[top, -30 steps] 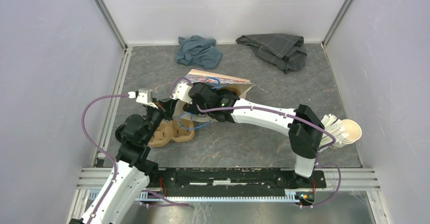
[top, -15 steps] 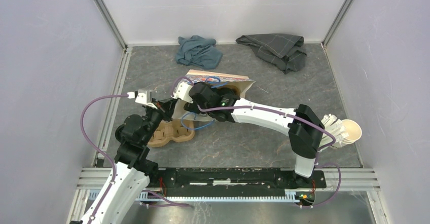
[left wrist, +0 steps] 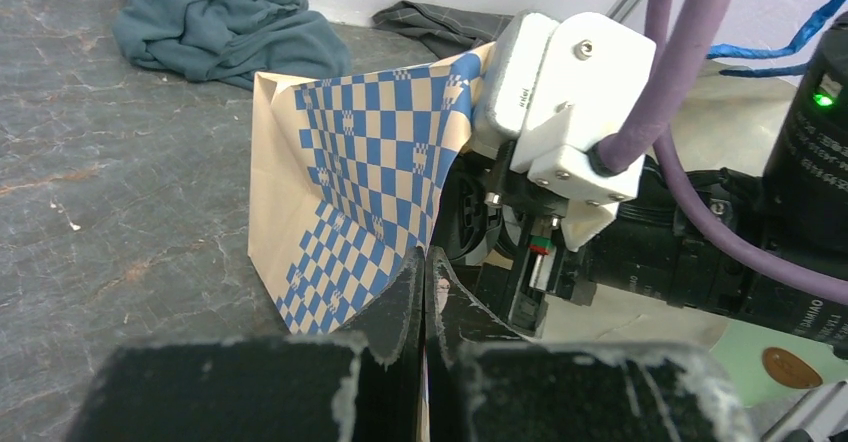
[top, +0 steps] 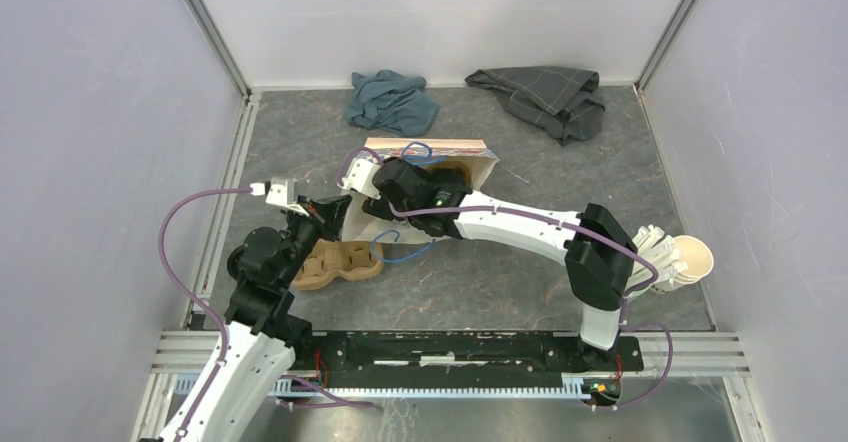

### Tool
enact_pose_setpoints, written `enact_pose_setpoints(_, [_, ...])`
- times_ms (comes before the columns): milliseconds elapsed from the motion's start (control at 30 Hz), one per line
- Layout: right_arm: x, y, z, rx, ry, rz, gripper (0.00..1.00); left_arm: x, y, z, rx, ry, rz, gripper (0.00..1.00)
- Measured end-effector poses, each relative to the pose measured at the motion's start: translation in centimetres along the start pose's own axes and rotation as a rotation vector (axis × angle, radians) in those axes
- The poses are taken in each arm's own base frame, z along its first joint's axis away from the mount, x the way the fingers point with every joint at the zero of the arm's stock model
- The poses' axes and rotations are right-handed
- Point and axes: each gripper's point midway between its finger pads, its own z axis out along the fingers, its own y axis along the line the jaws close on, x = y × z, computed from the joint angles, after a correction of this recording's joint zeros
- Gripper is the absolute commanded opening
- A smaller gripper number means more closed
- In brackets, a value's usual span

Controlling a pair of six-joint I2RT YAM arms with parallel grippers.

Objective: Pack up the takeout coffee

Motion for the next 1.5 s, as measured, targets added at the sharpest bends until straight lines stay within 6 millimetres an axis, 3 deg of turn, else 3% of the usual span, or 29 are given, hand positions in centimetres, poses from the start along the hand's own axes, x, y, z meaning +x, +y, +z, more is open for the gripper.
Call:
enact_pose_setpoints(500, [-0.2, 0.4, 1.7, 0.005, -0.014, 0.014, 0.74, 0.2, -0.4, 0.4, -0.006, 0.06, -0.044, 0.02])
enact_pose_setpoints(1100, [0.2, -1.4, 1.5, -0.027, 0.04, 0.042, 0.76, -1.6, -2.0, 3.3, -0.12, 0.301, -0.224, 0.02])
enact_pose_setpoints(1500, [-1.3, -1.5, 4.3, -0.134, 0.034, 0.097, 0.76, -3.3, -0.4, 5.5, -0.341, 0.399, -0.294, 0.02])
